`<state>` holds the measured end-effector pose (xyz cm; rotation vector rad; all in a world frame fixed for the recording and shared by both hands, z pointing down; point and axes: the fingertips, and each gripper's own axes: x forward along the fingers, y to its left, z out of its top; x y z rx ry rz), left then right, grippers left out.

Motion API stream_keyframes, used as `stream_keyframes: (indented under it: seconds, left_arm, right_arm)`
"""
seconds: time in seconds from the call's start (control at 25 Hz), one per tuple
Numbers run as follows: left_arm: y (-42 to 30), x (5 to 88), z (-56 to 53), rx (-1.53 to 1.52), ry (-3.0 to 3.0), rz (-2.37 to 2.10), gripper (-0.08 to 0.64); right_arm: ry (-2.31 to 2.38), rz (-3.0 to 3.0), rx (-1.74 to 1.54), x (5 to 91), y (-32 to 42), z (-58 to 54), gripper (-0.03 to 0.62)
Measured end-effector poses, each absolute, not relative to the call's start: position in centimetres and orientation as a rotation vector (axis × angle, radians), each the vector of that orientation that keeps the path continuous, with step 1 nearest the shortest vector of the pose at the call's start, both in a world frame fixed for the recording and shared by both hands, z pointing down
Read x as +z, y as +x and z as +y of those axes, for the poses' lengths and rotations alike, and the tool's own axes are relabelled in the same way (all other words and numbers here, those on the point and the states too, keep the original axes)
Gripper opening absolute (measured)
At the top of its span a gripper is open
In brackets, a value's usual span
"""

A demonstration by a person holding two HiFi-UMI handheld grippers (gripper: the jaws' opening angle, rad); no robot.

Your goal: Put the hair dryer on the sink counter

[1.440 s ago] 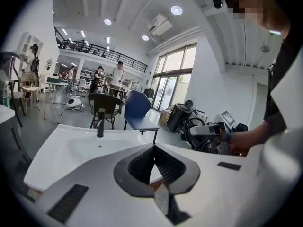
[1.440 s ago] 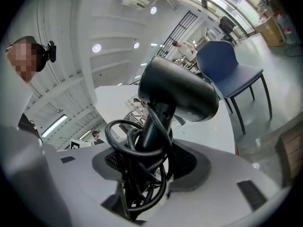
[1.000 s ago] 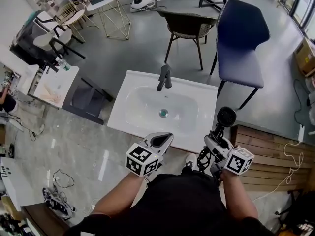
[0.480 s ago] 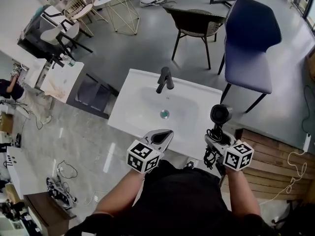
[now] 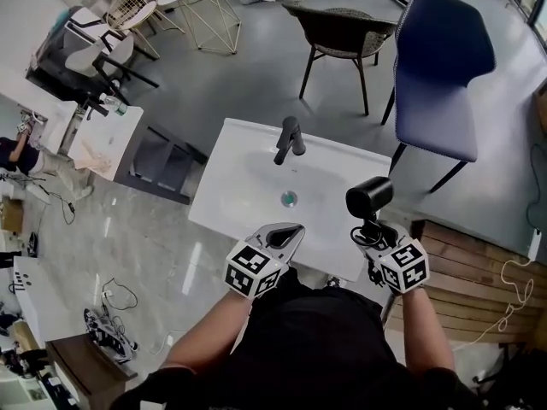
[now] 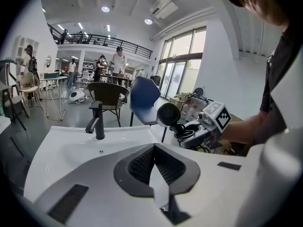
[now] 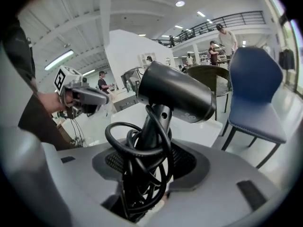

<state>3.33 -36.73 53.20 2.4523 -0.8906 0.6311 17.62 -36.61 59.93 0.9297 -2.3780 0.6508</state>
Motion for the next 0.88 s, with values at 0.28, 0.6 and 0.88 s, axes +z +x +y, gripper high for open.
stream_keyframes:
  seconds: [0.28,0.6,0.88]
  left_arm:
    - [1.7,52.9,-39.9,0.638,2.482,-0.841,0.000]
    - [-0.8,53.7,-41.2,0.646,2.470,-0.817,0.000]
    - [-3.6,53.9,-41.2,0.626,2.429,-0.882,0.000]
  right_arm:
    - [0.744,-2.166,0.279,62.3,16.2,-39.0,0.218]
    - [0.526,-1.980,0.053,65.7,15.5,-44.2,0.216]
    - [0.356,-1.902,-0.063,68.2,14.4,-48.0,0.216]
